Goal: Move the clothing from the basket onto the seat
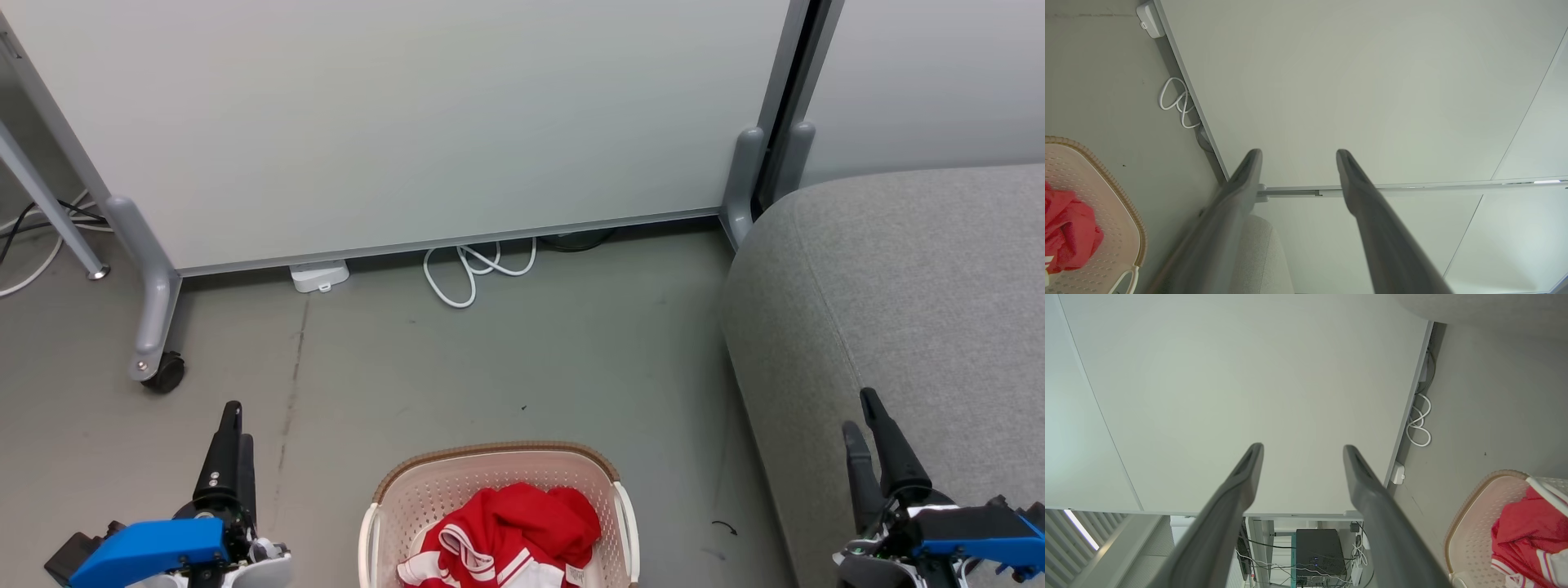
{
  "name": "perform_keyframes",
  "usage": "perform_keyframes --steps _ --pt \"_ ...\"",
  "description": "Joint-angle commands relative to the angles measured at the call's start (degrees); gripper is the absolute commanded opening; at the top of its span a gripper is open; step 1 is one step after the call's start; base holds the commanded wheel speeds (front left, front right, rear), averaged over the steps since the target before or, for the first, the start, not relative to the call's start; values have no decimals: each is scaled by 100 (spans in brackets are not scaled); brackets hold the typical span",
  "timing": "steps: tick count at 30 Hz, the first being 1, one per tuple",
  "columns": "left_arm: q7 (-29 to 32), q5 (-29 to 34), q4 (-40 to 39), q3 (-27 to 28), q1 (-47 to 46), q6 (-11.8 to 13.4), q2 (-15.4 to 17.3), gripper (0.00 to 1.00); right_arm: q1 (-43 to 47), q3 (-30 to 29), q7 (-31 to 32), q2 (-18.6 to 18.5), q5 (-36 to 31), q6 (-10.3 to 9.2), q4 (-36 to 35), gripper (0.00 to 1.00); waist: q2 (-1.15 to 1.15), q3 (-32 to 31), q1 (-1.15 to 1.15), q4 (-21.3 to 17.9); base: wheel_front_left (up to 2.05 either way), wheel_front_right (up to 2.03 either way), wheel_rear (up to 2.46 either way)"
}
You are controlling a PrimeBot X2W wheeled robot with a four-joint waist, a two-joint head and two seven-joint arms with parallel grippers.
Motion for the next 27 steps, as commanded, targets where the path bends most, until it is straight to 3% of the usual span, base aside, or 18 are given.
perform_keyframes --steps 1,18,20,21,27 --pt "-63 146 -144 -22 -164 -3 35 100 -137 31 -65 -19 -163 7 -138 100 0 2 0 4 0 0 0" --pt "-491 2268 -439 -244 -188 169 43 100 -173 396 -494 -32 -2204 10 -338 100 0 17 0 40 0 0 0" --pt "-491 2268 -439 -244 -188 169 43 100 -173 396 -494 -32 -2204 10 -338 100 0 17 0 40 0 0 0" --pt "-579 2875 -468 -347 -179 252 45 100 -185 444 -584 -35 -2721 11 -352 100 0 18 0 50 0 0 0" --pt "-687 3564 -461 -488 -188 350 60 100 -205 485 -692 -38 -3349 12 -374 100 0 16 0 69 0 0 0"
